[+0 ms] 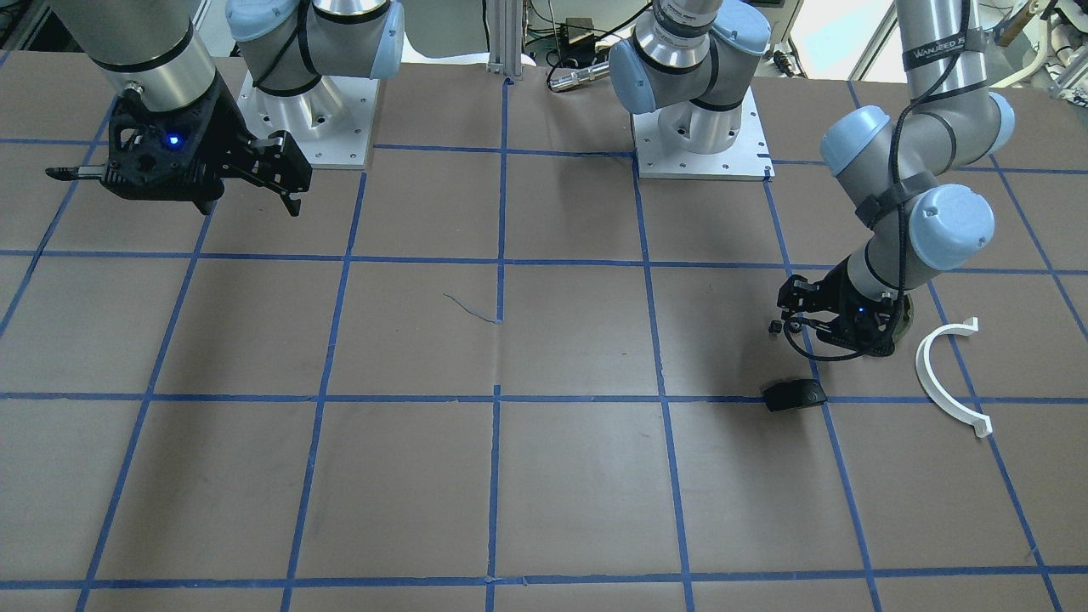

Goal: Place bearing gear from tray to pile

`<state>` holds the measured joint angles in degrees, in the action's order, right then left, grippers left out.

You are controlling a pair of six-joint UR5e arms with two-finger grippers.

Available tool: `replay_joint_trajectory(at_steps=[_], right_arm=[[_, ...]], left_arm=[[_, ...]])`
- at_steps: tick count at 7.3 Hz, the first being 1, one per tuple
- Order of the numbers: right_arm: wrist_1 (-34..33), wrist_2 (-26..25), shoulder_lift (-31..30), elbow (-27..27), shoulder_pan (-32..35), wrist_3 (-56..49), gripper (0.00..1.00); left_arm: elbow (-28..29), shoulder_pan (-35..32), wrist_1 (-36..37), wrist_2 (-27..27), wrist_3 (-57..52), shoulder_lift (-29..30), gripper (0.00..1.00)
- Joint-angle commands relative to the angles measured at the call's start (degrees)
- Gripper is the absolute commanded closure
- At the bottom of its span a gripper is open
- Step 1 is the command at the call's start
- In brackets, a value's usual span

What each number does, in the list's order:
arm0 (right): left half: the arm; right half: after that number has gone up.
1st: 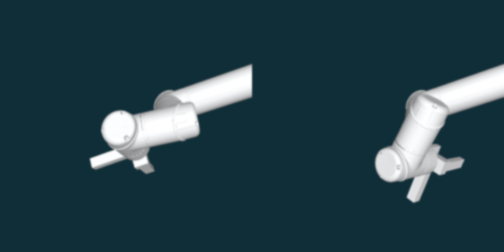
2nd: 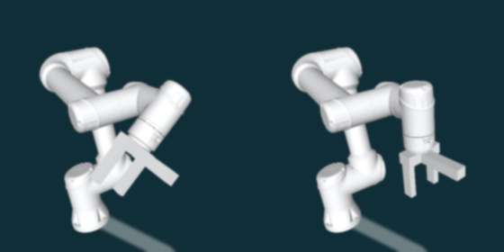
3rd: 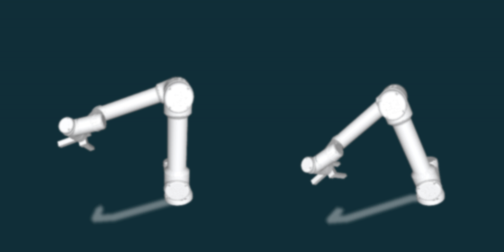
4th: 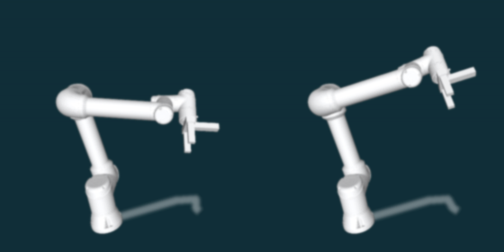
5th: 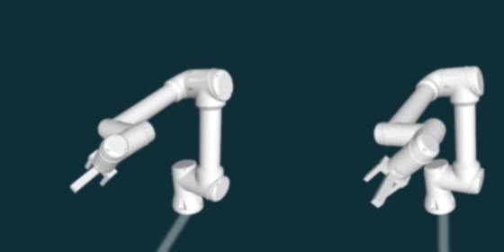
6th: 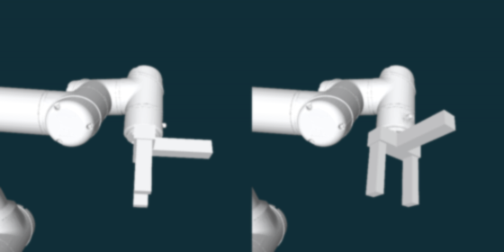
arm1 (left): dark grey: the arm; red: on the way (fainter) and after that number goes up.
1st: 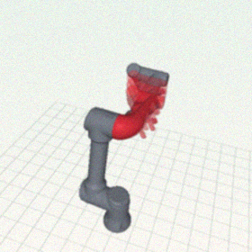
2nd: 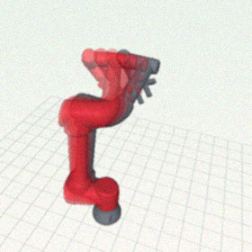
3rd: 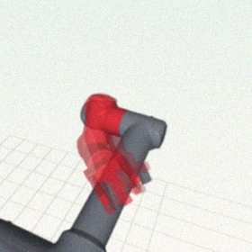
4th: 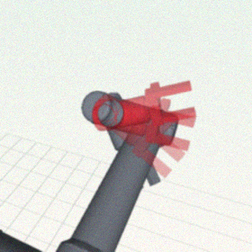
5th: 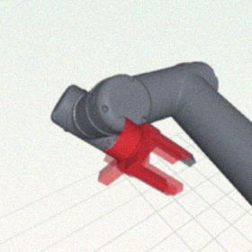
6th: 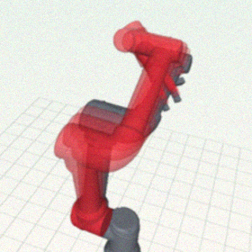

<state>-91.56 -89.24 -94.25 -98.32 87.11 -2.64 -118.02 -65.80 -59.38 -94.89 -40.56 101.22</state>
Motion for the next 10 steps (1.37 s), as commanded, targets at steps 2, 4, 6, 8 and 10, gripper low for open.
replay_joint_trajectory(at_steps=[2, 4, 6, 8, 10], right_arm=[[-0.11, -0.05, -0.32, 0.06, -0.01, 0.0, 0.0], [-0.11, 0.12, -0.67, 0.14, 0.34, 2.7, 0.0], [-0.2, -0.05, -1.9, -0.12, 0.52, 5.18, 0.0], [-0.2, -0.49, -2.25, -0.12, 0.6, 4.92, 0.0], [-0.2, -0.58, -2.17, -0.12, 0.52, 4.75, 0.0]], left_arm=[[6.09, -4.39, -13.23, 3.04, 6.07, -6.45, 0.0], [16.45, -11.33, -30.18, 3.22, 18.78, -10.67, 0.0], [26.91, -21.94, -39.99, 3.22, 34.77, -10.17, 0.0], [32.3, -28.92, -40.47, 3.92, 42.9, -10.17, 0.0], [32.67, -29.21, -35.59, 4.71, 42.32, -12.18, 0.0]])
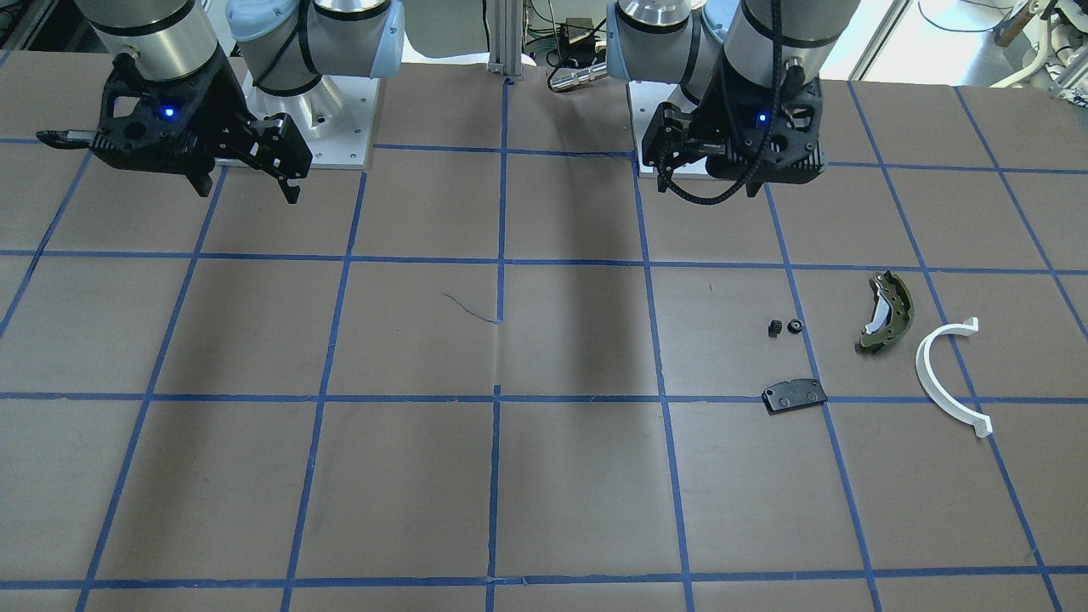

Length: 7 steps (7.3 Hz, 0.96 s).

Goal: Place bearing gear from tray to pile

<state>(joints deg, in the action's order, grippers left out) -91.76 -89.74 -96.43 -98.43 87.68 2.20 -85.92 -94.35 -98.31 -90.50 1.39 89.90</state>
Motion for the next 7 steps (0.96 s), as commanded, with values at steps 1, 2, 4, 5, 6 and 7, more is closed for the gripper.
replay_joint_trajectory(at_steps=[1, 2, 4, 5, 6, 7], right_arm=[[0.0, 0.0, -0.08, -0.09, 0.03, 0.0, 0.0], [0.0, -0.09, 0.01, -0.09, 0.03, -0.09, 0.0], [0.0, -0.09, -0.08, -0.53, -0.06, -0.17, 0.0], [0.0, -0.09, -0.08, -0.53, -0.06, -0.44, 0.0], [0.0, -0.09, -0.08, -0.53, -0.06, -0.35, 0.0], [0.0, -0.17, -0.08, -0.53, -0.06, -0.35, 0.0]], left_arm=[[-0.82, -0.23, 8.78, 0.41, -0.06, -0.35, 0.0], [-1.09, -0.22, 10.32, 0.41, -0.76, -0.52, 0.0], [-1.62, -0.05, 10.33, 0.5, -4.2, -0.87, 0.0], [-1.62, -0.05, 10.25, 0.42, -4.2, -0.96, 0.0], [-1.62, -0.05, 10.25, 0.41, -4.2, -0.96, 0.0], [-1.62, -0.05, 10.25, 0.41, -4.2, -0.96, 0.0]])
